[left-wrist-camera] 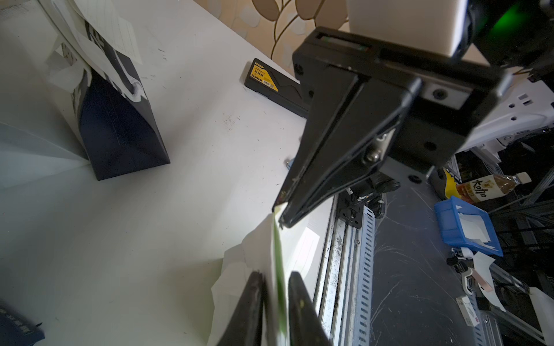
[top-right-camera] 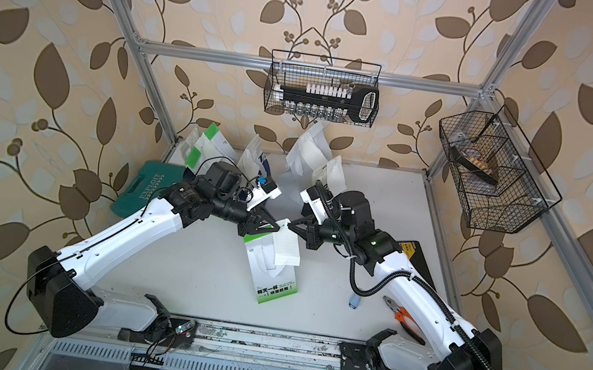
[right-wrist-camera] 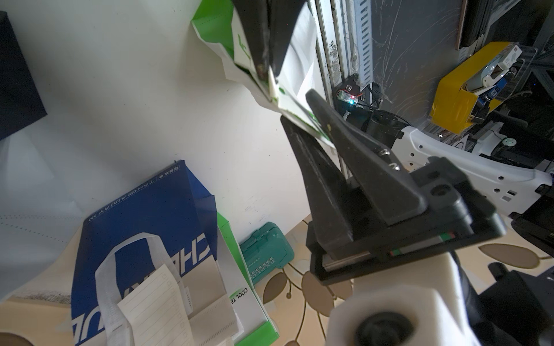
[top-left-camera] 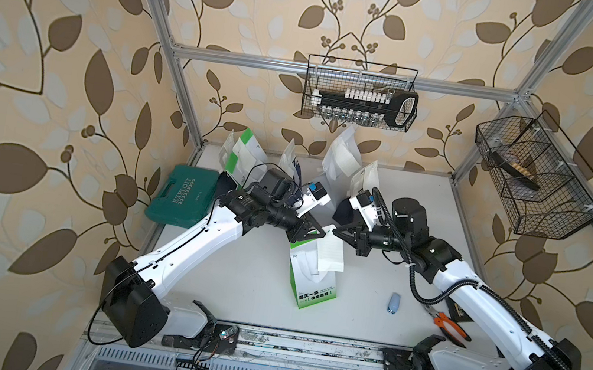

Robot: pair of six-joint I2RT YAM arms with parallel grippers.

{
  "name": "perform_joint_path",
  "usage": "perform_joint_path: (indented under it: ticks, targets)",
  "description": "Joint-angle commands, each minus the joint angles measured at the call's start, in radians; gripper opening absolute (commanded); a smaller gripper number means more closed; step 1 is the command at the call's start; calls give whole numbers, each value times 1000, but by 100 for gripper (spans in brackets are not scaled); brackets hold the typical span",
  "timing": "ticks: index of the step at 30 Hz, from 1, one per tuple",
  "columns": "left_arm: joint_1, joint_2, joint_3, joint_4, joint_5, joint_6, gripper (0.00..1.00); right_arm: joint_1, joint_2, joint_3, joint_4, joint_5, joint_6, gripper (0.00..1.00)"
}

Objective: Staple the receipts to the bags
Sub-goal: Hold the receipt from the takeout bag.

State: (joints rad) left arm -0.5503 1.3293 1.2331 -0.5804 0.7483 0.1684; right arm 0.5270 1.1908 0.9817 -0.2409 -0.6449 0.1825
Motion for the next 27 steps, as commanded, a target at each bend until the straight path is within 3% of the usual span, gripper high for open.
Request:
perform_joint_path:
  ticks: [1, 5, 13, 27]
  targets:
    - [-5, -12, 36, -13, -4, 20, 15, -4, 6, -15, 23, 14, -5, 0]
    - [-5, -13, 39, -13, -10, 18, 22, -5, 3, -21, 23, 1, -3, 0]
    - [-4, -12, 43, -22, -13, 19, 24, -3, 1, -37, 27, -13, 1, 0]
    - [-6, -6, 47, -31, -17, 26, 19, 5, 18, -14, 23, -9, 0, 0]
